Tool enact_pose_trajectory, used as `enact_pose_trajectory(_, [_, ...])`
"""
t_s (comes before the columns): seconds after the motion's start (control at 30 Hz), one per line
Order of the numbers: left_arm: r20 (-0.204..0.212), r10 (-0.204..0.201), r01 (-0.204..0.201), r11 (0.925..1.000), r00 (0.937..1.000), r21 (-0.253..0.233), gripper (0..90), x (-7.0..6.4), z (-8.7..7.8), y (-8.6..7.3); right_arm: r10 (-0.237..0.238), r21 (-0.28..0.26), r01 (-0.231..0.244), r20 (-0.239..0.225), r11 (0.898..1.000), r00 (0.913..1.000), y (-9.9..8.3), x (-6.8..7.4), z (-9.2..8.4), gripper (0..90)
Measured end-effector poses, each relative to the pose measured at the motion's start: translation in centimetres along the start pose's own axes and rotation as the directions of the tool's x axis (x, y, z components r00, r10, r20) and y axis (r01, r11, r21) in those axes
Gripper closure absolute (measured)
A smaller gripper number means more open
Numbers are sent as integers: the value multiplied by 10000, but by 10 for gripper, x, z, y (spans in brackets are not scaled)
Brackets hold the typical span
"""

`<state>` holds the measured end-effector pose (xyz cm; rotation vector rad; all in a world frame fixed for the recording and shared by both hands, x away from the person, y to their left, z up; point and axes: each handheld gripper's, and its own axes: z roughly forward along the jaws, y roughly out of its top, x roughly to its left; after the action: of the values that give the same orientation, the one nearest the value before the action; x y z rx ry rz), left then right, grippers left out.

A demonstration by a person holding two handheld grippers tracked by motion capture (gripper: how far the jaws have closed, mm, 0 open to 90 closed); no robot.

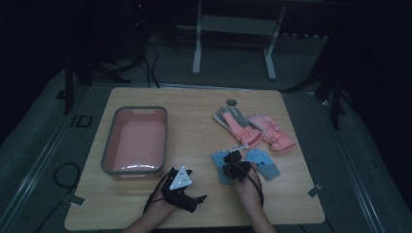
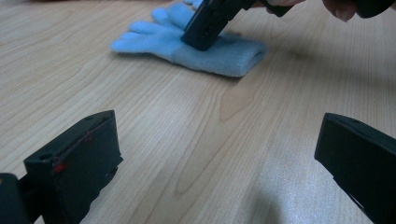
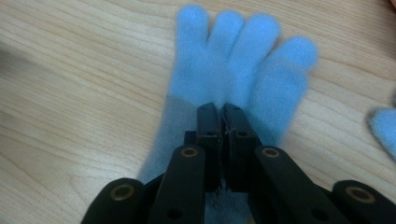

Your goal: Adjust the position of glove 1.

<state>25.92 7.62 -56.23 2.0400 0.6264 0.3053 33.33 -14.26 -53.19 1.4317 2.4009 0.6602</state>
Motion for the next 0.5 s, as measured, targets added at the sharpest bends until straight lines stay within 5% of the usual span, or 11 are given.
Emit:
enact_pose_trajectory(0.1, [8,11,-11,10000,10000,7,3,0,0,0,-247,-117,247,30,9996,9997,0,3,-1,724])
enact_pose_trajectory(0.33, [20,67,-67,10000,10000,25,3,0,0,0,-1348,-551,1339,-135,9895,9908,2,-7,-15,636])
enact_pose_trajectory(0.37, [23,86,-86,10000,10000,49,3,0,0,0,-1818,-1011,1780,-297,9788,9829,2,-22,-24,631])
enact_pose_trajectory(0.5, [37,14,-14,10000,10000,18,3,1,0,0,-1923,-1150,1864,-427,9757,9804,1,-43,-32,632])
